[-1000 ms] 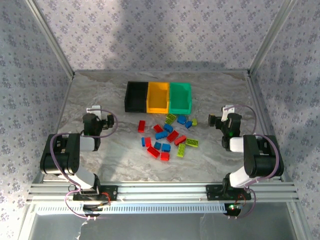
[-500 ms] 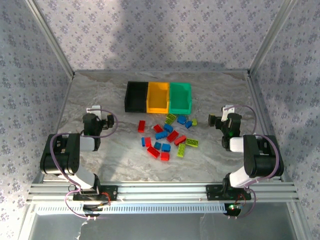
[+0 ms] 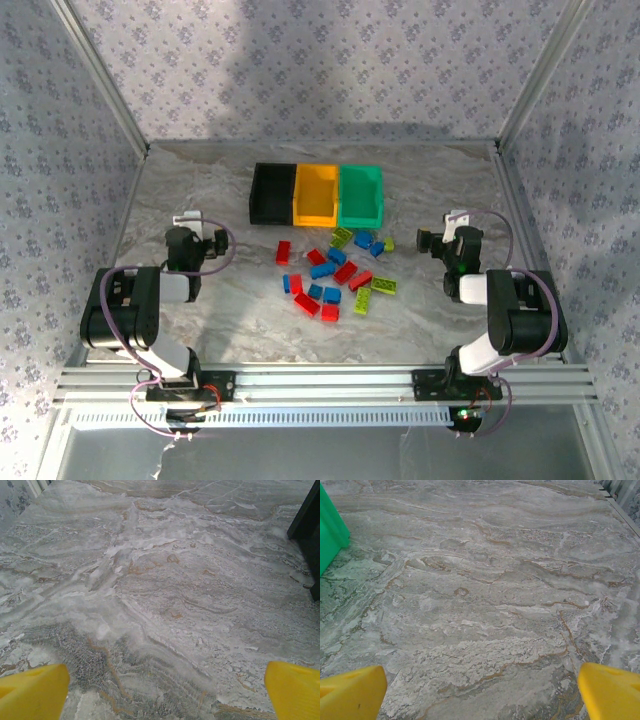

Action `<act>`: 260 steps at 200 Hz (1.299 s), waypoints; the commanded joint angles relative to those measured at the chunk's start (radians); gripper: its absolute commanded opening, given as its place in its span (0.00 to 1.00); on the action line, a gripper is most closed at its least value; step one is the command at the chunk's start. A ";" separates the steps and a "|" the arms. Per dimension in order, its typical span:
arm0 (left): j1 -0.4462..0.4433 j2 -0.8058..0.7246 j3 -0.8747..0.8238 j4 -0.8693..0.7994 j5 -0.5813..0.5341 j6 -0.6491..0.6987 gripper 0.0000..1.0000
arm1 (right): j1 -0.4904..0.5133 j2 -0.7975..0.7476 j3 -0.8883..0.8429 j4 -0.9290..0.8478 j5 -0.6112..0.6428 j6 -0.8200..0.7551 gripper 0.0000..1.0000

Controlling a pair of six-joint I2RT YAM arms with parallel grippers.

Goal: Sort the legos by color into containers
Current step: Pick up the lego from the center of the table.

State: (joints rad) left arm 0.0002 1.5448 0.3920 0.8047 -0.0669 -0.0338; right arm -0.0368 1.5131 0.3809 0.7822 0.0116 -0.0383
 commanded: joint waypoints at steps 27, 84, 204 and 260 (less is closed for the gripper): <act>0.010 -0.011 0.024 0.003 0.024 0.014 1.00 | 0.005 0.004 0.017 0.000 0.022 0.006 1.00; -0.034 -0.101 -0.005 -0.015 -0.033 0.050 1.00 | 0.071 -0.164 -0.005 -0.092 0.142 -0.014 1.00; -0.126 -0.378 0.269 -0.885 0.233 -0.360 1.00 | 0.142 -0.453 0.227 -0.806 -0.062 0.385 1.00; -0.406 -0.237 0.388 -1.136 0.153 -0.429 0.96 | 0.430 -0.457 0.158 -0.772 0.294 0.316 1.00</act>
State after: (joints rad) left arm -0.3416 1.2480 0.7029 -0.1703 0.1055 -0.4026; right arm 0.3325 1.0794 0.5667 0.0277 0.1169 0.2993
